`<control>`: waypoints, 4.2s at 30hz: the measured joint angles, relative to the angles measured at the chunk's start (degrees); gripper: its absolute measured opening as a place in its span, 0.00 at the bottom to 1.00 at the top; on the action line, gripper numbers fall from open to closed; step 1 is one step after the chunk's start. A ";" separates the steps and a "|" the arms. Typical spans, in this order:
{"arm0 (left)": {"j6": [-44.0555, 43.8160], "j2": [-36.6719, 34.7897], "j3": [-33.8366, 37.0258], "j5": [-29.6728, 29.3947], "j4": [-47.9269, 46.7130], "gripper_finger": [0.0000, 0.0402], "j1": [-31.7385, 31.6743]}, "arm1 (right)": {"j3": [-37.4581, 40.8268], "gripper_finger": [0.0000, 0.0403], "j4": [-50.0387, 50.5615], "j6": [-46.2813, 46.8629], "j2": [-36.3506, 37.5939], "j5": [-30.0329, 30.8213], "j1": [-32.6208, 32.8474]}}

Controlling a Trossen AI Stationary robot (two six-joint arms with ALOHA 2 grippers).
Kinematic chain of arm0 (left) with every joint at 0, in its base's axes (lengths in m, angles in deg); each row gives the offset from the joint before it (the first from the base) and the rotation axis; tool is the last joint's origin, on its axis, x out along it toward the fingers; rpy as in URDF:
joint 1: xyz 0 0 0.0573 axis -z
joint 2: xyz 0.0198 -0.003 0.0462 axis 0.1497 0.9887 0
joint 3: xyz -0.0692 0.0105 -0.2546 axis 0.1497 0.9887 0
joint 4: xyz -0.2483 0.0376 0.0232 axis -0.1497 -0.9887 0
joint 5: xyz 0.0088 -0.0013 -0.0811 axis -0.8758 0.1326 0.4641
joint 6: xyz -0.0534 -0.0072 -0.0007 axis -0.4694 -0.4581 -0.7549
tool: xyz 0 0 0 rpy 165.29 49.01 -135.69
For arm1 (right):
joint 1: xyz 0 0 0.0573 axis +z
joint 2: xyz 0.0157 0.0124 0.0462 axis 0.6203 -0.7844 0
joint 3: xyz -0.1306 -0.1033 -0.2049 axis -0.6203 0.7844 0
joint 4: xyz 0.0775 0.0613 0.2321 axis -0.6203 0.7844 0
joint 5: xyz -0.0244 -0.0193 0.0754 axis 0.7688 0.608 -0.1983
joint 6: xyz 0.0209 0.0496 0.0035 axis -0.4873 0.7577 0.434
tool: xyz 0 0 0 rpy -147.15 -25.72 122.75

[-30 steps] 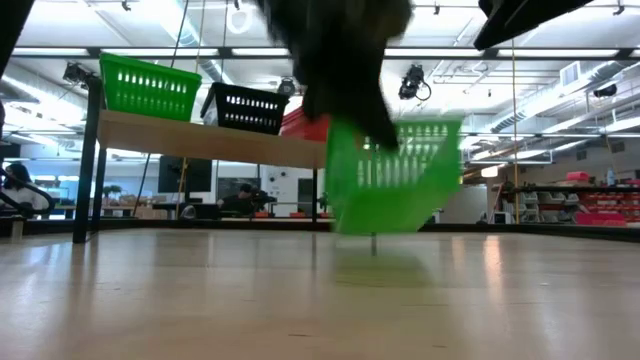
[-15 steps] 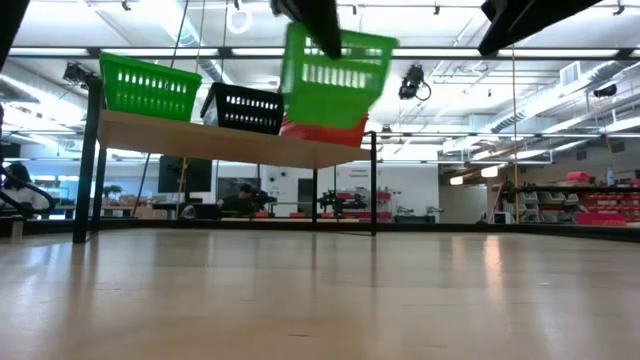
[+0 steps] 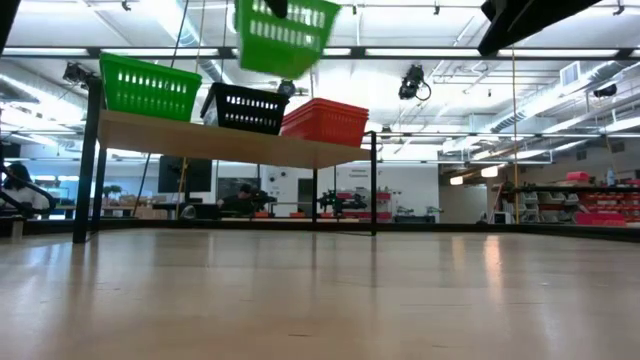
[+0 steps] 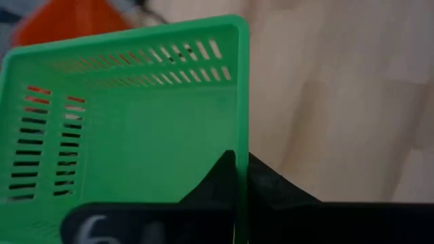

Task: Stack baskets on shelf by color
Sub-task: Stack the green basket on the green baskets on the shelf

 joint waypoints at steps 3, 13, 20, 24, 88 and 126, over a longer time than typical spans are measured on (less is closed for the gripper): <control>-1.54 -0.50 -1.23 -1.88 -1.01 0.02 0.85 | 0.00 0.56 -0.01 0.68 0.00 0.00 0.00; -6.19 -6.61 -1.11 -3.82 -1.21 0.02 2.97 | 0.00 0.56 0.31 2.36 0.00 -0.02 0.07; -6.57 -11.83 -1.08 -2.53 -1.22 0.02 2.66 | 0.00 0.56 0.34 2.62 0.00 -0.45 0.11; -7.28 -15.63 3.04 -1.10 -1.18 0.03 2.42 | 0.00 0.56 0.38 3.62 0.00 -0.84 0.13; -15.11 -35.90 38.97 3.56 30.59 0.32 7.20 | 0.03 0.56 -0.82 6.12 0.00 -2.72 -0.72; -24.15 -25.31 41.14 5.29 -0.93 0.29 1.72 | 6.03 0.56 0.81 35.44 -0.04 -11.03 17.30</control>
